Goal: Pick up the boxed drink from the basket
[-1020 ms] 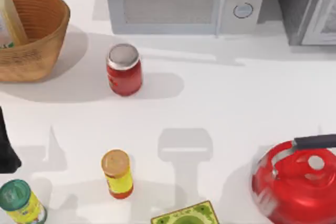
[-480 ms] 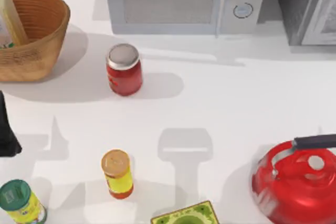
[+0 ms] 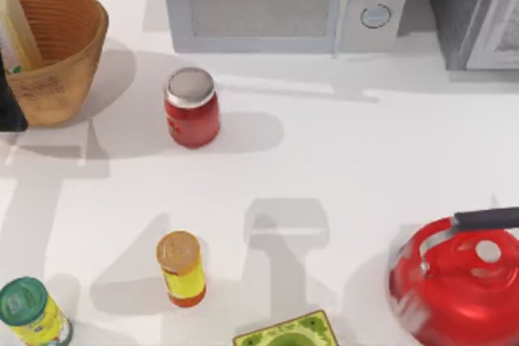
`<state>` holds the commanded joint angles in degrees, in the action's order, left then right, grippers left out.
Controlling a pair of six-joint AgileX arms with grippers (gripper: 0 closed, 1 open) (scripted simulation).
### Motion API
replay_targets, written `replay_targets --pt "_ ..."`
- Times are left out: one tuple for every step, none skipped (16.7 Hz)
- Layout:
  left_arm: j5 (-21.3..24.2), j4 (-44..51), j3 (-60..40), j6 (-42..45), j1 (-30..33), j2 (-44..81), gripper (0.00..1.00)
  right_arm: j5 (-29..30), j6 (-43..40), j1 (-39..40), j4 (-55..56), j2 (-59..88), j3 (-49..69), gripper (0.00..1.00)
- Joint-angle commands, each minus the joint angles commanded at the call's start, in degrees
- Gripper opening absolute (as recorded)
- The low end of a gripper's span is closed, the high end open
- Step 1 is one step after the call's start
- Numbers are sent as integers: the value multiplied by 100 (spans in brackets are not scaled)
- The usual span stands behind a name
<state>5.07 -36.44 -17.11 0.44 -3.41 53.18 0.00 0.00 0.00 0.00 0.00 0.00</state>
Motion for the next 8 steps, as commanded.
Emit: replay_targets --pt "44 -369 -181 1 -38 528 100 0 0 0 0 0 0 100" --pt "88 -733 -360 3 -76 1054 100 0 0 0 0 0 0 100" --pt "131 -1090 -535 5 -113 1574 100 0 0 0 0 0 0 100" --pt "172 -1436 -703 9 -150 2083 100 0 0 0 0 0 0 100" --pt "211 -1767 -864 13 -185 2577 100 0 0 0 0 0 0 100" --pt "249 -2081 -1015 17 -219 3050 100 0 0 0 0 0 0 100" --pt "284 -2375 -1156 22 -251 3498 100 0 0 0 0 0 0 100" --pt "316 -2646 -1285 25 -281 3916 100 0 0 0 0 0 0 100"
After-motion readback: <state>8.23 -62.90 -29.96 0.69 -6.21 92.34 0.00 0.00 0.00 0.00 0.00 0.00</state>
